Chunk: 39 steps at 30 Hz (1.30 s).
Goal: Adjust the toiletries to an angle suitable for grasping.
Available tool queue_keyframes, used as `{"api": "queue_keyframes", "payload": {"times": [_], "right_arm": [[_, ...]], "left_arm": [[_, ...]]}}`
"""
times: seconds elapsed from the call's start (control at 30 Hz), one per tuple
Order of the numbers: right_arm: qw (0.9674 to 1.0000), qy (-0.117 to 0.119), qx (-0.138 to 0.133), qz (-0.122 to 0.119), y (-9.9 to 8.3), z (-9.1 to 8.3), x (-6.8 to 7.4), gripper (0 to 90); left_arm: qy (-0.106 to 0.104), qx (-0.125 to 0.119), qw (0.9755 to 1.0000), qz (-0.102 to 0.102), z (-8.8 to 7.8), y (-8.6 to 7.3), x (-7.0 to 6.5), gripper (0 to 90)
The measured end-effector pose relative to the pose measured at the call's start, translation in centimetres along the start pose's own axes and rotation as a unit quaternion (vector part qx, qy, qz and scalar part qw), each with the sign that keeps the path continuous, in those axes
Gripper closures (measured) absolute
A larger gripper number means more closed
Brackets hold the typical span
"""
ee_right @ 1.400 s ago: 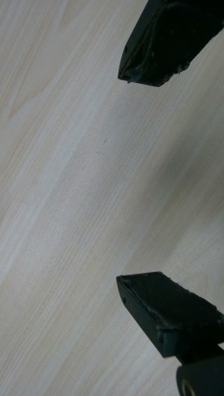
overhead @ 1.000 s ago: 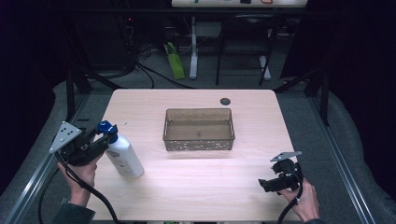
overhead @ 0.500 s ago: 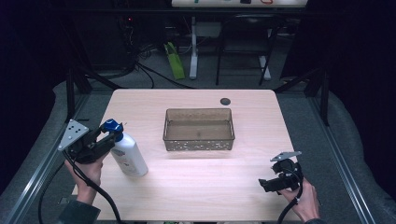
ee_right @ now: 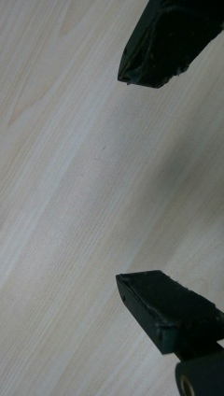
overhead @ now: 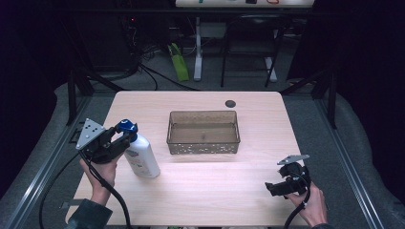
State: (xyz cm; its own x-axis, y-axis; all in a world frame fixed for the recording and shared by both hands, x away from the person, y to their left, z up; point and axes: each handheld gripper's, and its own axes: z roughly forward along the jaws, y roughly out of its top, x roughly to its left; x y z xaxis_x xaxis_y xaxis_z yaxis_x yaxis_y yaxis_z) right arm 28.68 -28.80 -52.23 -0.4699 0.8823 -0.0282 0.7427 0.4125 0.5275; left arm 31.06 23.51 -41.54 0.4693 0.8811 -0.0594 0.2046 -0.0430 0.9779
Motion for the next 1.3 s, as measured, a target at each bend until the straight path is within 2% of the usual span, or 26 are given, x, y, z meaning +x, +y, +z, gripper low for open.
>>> {"api": "queue_keyframes", "payload": {"times": [0.17, 0.37, 0.73, 1.07, 1.3], "right_arm": [[1.0, -0.001, 0.001, 0.0, 0.0, 0.0, -0.1, 3.5], [1.0, -0.003, 0.003, -0.001, -0.1, 0.0, -0.1, 3.5], [1.0, -0.003, 0.002, -0.003, -0.2, 0.0, -0.2, 3.8], [1.0, -0.006, 0.002, -0.005, -0.3, -0.1, -0.3, 4.1], [0.9999, -0.007, 0.004, -0.007, -0.2, -0.1, -0.2, 4.1]], "left_arm": [[-0.01, 0.003, 0.9999, 0.006, 0.5, 0.1, -0.5, 58.9], [-0.032, 0.006, 0.9994, 0.012, 1.6, 0.3, -1.1, 58.9], [-0.073, 0.013, 0.9971, 0.015, 2.6, 0.7, -1.0, 59.0], [-0.085, 0.02, 0.996, 0.015, 2.6, 0.8, -0.7, 59.0], [-0.086, 0.02, 0.9959, 0.017, 2.6, 0.7, -0.7, 59.0]]}}
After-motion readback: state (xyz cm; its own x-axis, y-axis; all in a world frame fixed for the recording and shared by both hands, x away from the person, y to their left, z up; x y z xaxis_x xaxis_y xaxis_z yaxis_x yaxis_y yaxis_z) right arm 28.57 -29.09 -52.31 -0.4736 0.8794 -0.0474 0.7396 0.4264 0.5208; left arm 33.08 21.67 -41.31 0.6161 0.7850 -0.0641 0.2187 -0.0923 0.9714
